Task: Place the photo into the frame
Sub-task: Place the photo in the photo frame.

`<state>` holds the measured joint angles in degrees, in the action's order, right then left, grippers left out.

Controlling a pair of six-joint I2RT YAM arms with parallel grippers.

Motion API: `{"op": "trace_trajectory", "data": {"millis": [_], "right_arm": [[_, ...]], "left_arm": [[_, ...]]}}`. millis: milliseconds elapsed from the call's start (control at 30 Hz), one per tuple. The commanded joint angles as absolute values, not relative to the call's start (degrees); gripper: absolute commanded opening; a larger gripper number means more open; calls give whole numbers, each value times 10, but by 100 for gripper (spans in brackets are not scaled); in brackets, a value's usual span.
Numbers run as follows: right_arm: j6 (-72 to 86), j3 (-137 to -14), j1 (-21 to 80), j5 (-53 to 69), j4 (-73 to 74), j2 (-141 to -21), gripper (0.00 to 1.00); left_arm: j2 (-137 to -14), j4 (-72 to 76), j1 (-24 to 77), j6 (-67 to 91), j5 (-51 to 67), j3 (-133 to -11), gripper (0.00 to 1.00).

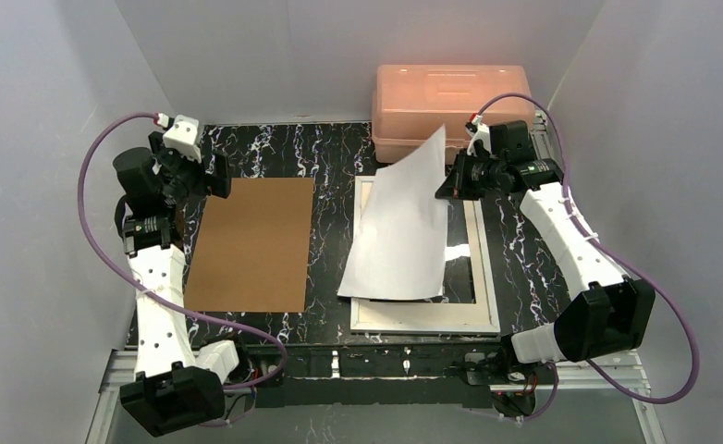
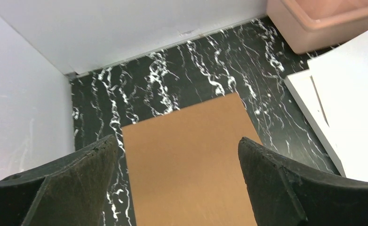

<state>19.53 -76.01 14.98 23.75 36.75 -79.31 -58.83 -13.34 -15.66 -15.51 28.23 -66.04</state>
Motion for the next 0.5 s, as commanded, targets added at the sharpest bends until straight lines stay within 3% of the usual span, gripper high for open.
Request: {"op": "trace_trajectory", "data": {"millis": [0,467], "right_arm": [[146,-795,152,181,432,-789,1],[67,-800,152,88,522,-802,1]], "left_arm": [[-591,-185,-157,-189,343,-644,98],[-599,-230,-148,-248,377,-610,94]]}}
